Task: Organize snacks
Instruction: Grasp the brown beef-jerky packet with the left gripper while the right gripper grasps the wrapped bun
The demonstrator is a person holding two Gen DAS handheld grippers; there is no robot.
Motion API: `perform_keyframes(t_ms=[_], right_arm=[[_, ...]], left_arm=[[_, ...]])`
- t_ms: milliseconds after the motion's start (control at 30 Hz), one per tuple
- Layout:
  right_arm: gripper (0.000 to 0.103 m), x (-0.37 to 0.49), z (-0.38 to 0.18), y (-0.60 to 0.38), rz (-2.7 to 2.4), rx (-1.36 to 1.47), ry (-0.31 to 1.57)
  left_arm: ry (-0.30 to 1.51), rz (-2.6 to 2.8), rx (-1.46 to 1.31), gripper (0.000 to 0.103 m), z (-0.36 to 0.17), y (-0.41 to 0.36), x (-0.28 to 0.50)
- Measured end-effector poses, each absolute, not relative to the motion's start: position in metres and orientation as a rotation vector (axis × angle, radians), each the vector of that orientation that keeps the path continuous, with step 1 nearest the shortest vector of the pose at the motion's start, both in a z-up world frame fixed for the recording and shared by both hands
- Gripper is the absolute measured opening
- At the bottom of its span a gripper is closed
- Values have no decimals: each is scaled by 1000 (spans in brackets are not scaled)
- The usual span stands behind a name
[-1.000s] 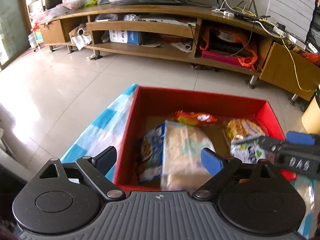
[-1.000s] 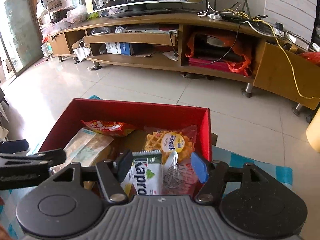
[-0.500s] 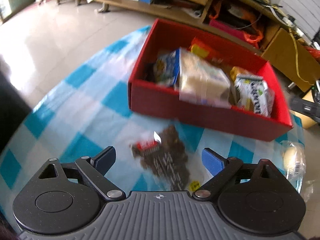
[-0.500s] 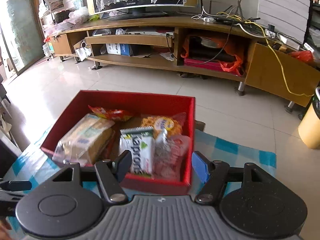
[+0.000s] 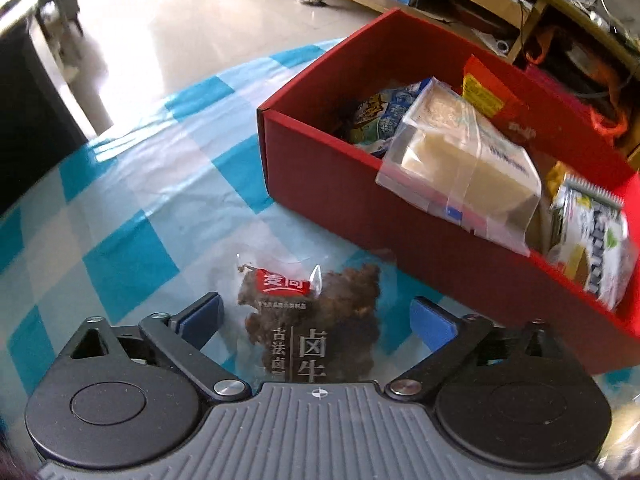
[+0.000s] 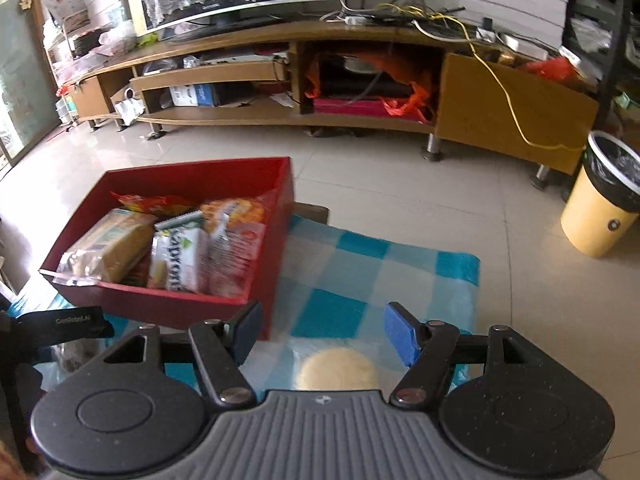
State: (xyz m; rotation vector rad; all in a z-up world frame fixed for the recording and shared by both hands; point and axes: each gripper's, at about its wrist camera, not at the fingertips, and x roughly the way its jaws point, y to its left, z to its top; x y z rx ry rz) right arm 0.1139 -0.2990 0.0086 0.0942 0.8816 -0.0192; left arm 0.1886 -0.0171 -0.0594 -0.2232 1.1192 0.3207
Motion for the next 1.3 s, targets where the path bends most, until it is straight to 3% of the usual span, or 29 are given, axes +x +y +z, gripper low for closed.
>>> perform_keyframes(t_ms=[400,633,967,1067,1133,1300], right_arm=[[67,99,-17,-326,-37,168,992],[78,112,-33,-329,-72,235,1036],[83,136,-73,-300,-51,118,1152],[80,135,-74,-287,-36,46,1140],[65,132,-72,-281,-21,38,1140],[60,118,-58,-270,0,14,1124]], left_arm=[[1143,112,-7,88,-53,14,118],[1170,45,-20,96,-54,9,113],[1139,12,32,103,-63,-4,115],[1124,15,22,98,-63,-3,109],[1121,2,23,93,-59,-2,106],[1120,-15,20,86,-53,-1,98]])
